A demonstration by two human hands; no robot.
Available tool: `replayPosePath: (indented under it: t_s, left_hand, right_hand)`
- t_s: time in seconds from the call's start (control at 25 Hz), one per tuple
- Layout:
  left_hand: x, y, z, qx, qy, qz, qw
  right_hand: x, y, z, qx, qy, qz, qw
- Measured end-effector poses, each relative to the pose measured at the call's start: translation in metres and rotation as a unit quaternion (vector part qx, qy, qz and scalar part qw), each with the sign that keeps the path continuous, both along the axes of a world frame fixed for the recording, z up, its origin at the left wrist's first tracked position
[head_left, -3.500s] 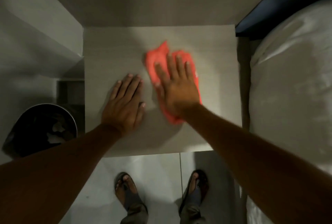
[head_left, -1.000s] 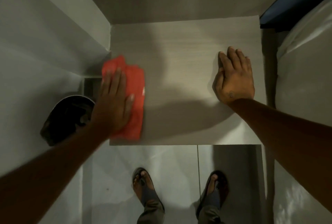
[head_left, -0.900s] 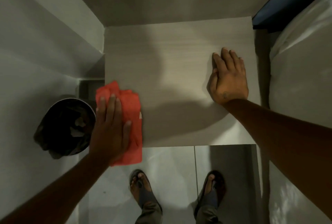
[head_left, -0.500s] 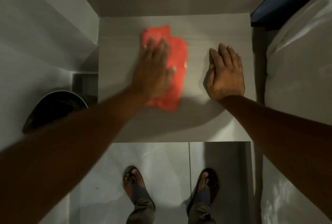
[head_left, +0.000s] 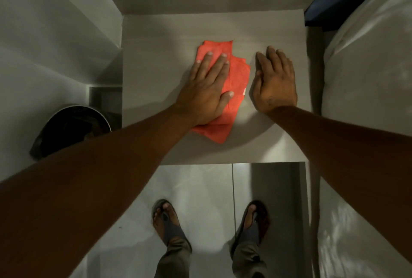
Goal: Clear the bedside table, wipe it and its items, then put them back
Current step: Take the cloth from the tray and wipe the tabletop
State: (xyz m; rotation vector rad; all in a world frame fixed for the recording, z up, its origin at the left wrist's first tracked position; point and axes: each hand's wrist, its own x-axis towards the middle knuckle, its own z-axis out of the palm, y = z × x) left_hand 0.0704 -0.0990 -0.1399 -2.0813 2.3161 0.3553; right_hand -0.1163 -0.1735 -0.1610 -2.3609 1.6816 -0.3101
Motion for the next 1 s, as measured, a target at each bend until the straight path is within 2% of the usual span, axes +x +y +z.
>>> replayPosePath:
  t_s: [0.08, 0.12, 0.2, 0.24, 0.36, 0.44, 0.6, 0.8, 0.84, 0.92, 1.0]
  left_hand:
    - [0.001, 0.018, 0.014, -0.016, 0.033, 0.136, 0.99]
    - [0.002, 0.031, 0.022, -0.009, 0.056, 0.232, 0.971]
    - [0.003, 0.057, 0.037, 0.044, 0.134, 0.391, 0.91]
    - [0.004, 0.068, 0.04, 0.078, 0.171, 0.431, 0.882]
    - [0.007, 0.076, 0.041, 0.162, 0.244, 0.453, 0.842]
    - [0.006, 0.067, 0.042, 0.205, 0.247, 0.45, 0.834]
    - [0.006, 0.078, 0.037, 0.236, 0.273, 0.455, 0.814]
    - [0.004, 0.099, 0.024, 0.265, 0.316, 0.482, 0.773]
    - [0.003, 0.097, 0.029, 0.285, 0.291, 0.471, 0.782]
    - [-0.001, 0.089, 0.043, 0.288, 0.179, 0.427, 0.838]
    - [-0.02, 0.083, 0.067, 0.156, 0.094, 0.42, 0.889]
  right_hand:
    - [0.004, -0.002, 0.008, 0.012, -0.016, -0.01, 1.0]
    - [0.009, -0.003, 0.014, 0.025, -0.034, -0.023, 0.999]
    - [0.026, 0.001, 0.028, 0.071, -0.102, -0.069, 0.99]
    - [0.039, 0.007, 0.035, 0.117, -0.131, -0.089, 0.98]
    - [0.072, 0.021, 0.052, 0.265, -0.139, -0.12, 0.947]
    - [0.083, 0.021, 0.056, 0.308, -0.151, -0.146, 0.928]
    - [0.085, 0.026, 0.057, 0.33, -0.132, -0.133, 0.925]
    - [0.077, 0.04, 0.057, 0.344, -0.164, -0.145, 0.913]
    - [0.075, 0.043, 0.062, 0.346, -0.159, -0.143, 0.913]
    - [0.063, 0.046, 0.079, 0.33, -0.169, -0.147, 0.917]
    - [0.031, 0.048, 0.111, 0.279, -0.226, -0.171, 0.918]
